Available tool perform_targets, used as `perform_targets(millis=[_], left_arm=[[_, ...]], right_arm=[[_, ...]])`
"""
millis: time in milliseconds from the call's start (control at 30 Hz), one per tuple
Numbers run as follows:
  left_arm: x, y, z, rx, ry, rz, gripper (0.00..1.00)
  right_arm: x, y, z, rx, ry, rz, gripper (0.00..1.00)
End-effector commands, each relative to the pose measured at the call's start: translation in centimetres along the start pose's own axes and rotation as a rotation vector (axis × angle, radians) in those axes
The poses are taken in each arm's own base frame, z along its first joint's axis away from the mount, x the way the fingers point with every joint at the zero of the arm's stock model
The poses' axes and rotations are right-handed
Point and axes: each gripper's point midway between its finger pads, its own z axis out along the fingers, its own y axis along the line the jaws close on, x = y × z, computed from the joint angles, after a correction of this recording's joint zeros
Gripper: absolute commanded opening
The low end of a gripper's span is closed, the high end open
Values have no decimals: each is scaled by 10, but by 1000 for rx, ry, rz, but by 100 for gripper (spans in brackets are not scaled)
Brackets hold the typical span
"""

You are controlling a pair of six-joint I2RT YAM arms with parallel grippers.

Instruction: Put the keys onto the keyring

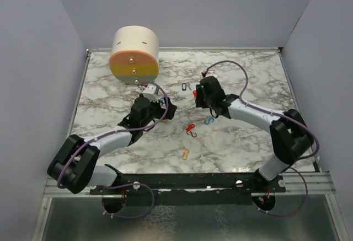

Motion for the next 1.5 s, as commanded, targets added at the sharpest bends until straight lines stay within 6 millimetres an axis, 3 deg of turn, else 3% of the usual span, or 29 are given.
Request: perform_targets(millis=[0,267,533,1200,1467], left_arm=[[13,-12,-10,50,37,-35,99],[16,-11,-26,24,9,-38,99],[17,-12,-32,26,1,-41,99],[18,-9,-31,16,1,-27,99],[18,-8,-31,14,1,-26,99]], right_arm=[[2,-5,24,85,49,-53,40],[-4,-1,63,145,77,-93,36],[0,-1,85,181,99,-107,30],[8,-6,104,232,127,-121,24],[9,-9,105,251,124,-118,13]])
